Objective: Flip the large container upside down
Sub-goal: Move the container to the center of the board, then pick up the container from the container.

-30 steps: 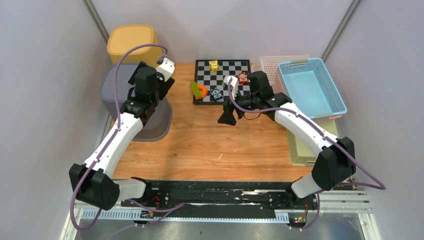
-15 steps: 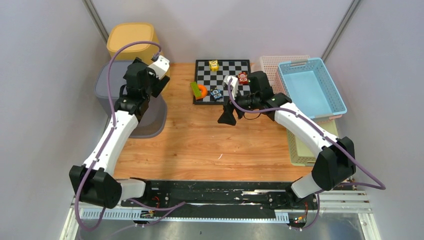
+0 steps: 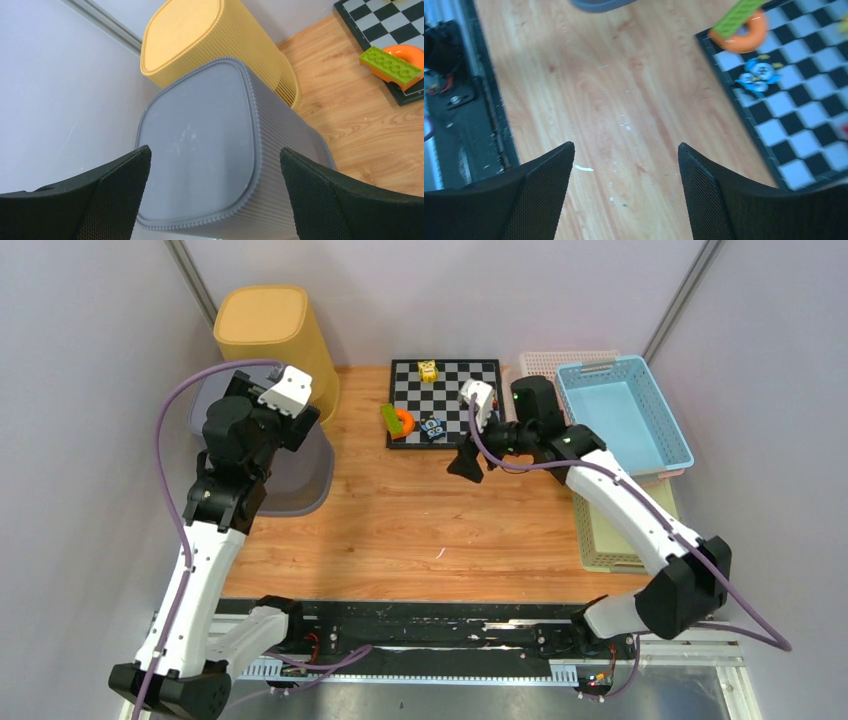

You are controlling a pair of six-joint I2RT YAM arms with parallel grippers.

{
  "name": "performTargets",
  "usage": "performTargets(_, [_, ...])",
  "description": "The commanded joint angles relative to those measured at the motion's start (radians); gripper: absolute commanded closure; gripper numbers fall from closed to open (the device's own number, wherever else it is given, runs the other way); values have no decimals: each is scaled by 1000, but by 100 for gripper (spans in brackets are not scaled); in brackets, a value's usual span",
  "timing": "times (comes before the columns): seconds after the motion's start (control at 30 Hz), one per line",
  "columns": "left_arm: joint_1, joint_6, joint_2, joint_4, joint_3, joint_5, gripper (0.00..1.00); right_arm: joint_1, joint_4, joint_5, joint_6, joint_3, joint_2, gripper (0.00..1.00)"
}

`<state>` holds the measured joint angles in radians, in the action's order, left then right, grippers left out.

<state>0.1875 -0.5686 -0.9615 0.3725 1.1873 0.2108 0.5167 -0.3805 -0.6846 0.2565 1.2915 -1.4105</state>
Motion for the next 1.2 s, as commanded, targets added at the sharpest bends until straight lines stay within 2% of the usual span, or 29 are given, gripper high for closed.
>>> performTargets(0.0, [4, 6, 47, 31, -54, 19, 0, -37, -117, 228, 70, 116, 100, 21])
performTargets(0.13, [6, -16, 35, 8, -81, 62, 0, -68, -224, 447, 114, 174, 142, 18])
performTargets(0.23, [6, -33, 17, -14, -94, 109, 0, -128, -307, 522, 135, 203, 159, 17])
performTargets(0.4, [6, -49, 5, -29, -95, 169, 0, -249, -347, 503, 145, 187, 194, 16])
performTargets(0.6, [6, -70, 7, -18, -77, 218, 0, -320, -355, 476, 163, 159, 226, 16])
performTargets(0.87, [4, -90, 13, -1, -61, 259, 0, -426, -400, 468, 174, 177, 178, 14])
performTargets(0.97, [4, -61, 31, 31, -41, 162, 0, -467, -397, 454, 168, 179, 127, 15])
performTargets(1.17, [5, 46, 120, 115, -12, -233, 0, -509, -346, 401, 126, 188, 15, 21])
